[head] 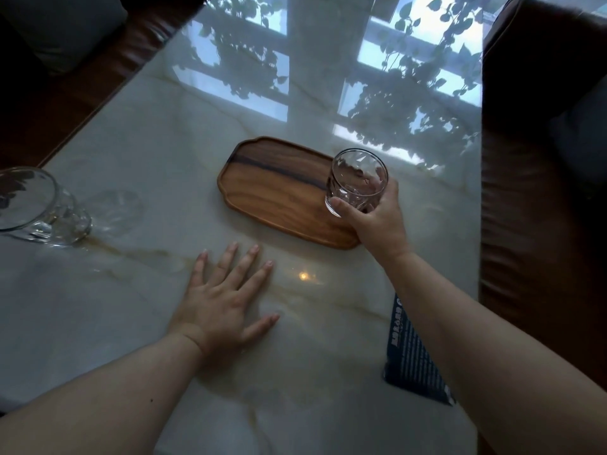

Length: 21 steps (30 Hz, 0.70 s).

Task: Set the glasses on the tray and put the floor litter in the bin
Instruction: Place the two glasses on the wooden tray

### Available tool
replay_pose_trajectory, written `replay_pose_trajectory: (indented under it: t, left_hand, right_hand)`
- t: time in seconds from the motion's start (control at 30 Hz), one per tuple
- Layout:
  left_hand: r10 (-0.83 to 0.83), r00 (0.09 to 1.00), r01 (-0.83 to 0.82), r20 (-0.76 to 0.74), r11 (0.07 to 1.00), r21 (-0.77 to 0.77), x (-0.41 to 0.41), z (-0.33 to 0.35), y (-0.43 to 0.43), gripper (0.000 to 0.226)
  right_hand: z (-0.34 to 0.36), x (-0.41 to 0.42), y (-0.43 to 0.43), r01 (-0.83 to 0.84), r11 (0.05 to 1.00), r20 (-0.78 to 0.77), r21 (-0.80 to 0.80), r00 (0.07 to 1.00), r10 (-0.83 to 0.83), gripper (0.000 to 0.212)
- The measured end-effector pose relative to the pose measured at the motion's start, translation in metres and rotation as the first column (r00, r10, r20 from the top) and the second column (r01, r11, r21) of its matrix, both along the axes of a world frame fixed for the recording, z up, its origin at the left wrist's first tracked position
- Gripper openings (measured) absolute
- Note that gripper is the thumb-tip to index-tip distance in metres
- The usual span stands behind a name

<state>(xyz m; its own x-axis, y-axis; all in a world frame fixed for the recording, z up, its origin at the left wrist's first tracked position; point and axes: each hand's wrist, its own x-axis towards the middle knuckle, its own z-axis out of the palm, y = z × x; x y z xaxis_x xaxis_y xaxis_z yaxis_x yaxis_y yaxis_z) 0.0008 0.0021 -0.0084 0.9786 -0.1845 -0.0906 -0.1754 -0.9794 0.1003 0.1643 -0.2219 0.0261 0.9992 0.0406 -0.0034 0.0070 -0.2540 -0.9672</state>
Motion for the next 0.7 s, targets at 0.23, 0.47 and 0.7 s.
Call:
replay_pose_trajectory:
  t: [0.23,0.47,0.7]
  left_hand:
    - [0.012,1.0,-0.013,-0.015,1.0,-0.024,-0.001,-0.001,-0.001,0.079]
    - [0.017,0.997,-0.029,-0.077,0.988,-0.149,-0.001,0.009,0.002,0.085]
    - [0.19,0.978,-0.117,0.091,0.85,-0.514,-0.075,0.046,0.053,0.031]
  right_hand:
    - [-0.017,-0.12,-0.004,-0.178,0.839,0.144,-0.514,0.946,0.289,0.072]
    - [-0.026,-0.146,0.014,-0.264,0.363,-0.03,-0.894,0.842,0.539,0.073]
    - [-0.033,-0.144,0.012,-0.237,0.324,-0.027,-0.916,0.841,0.54,0.074]
